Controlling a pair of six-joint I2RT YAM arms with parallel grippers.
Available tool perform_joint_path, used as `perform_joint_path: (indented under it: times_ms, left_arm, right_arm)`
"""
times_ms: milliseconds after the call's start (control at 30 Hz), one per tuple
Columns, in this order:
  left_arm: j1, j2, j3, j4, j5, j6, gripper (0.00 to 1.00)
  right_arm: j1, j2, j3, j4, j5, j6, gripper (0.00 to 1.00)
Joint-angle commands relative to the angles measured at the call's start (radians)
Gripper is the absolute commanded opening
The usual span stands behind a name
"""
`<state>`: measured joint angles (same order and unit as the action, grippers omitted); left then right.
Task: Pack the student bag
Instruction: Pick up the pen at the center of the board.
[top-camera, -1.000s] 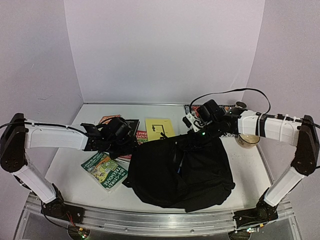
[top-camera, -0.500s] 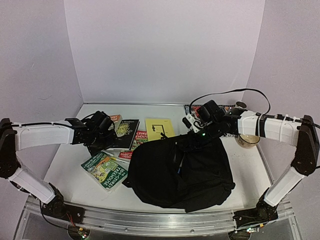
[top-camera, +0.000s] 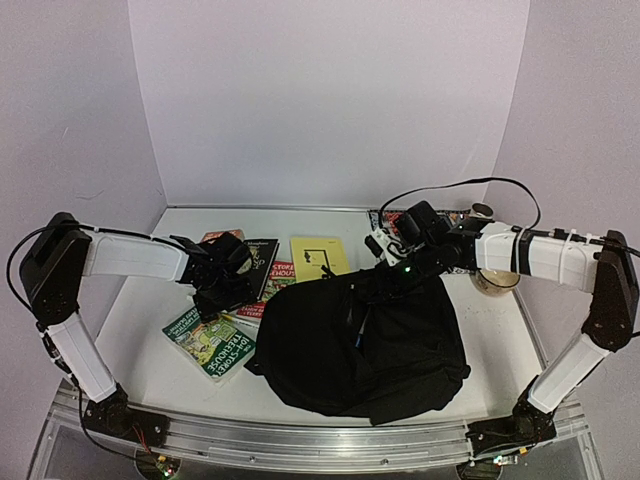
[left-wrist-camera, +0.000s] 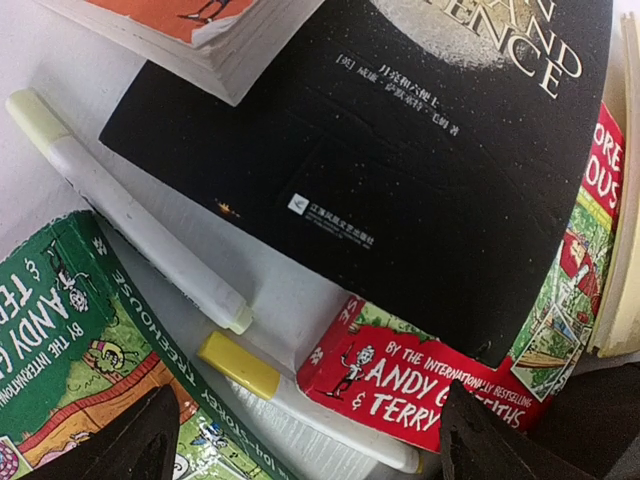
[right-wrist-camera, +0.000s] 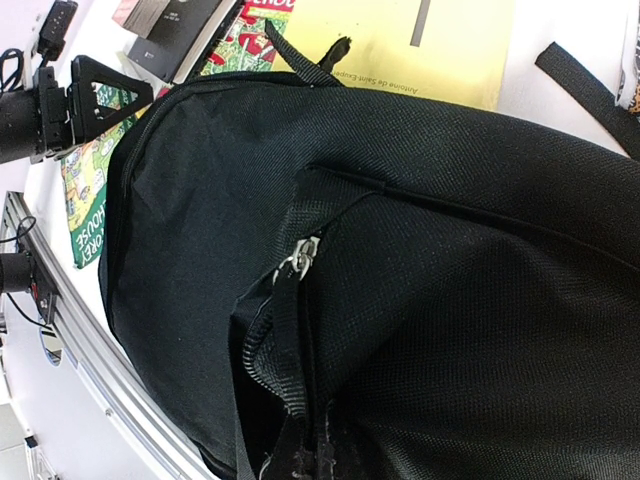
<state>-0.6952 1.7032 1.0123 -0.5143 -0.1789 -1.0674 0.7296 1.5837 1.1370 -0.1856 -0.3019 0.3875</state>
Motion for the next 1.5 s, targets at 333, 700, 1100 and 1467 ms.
perform_joint_path:
  times_ms: [333,700,1100,1467]
  left_arm:
    - [0.1,-0.08,-0.184,-0.076,-0.026,0.0,0.91]
    - [0.183,-0.113,-0.009,-0.174,-0.103,0.056,0.81]
    - [0.321,-0.022,0.085,-0.157,-0.071,0.075,0.59]
    - [0.356,0.106,0.133,-0.12,-0.019,0.038,0.54]
  right_arm:
    - [0.011,-0.015,0.009,0.005,-0.036,-0.026,0.0]
    - [0.011,-0.025,0.006,0.005,-0.033,-0.036,0.0]
    - [0.011,-0.019,-0.003,0.006,-0.038,-0.042,0.0]
    - [0.011,-0.015,0.003,0.007,-0.045,-0.042,0.0]
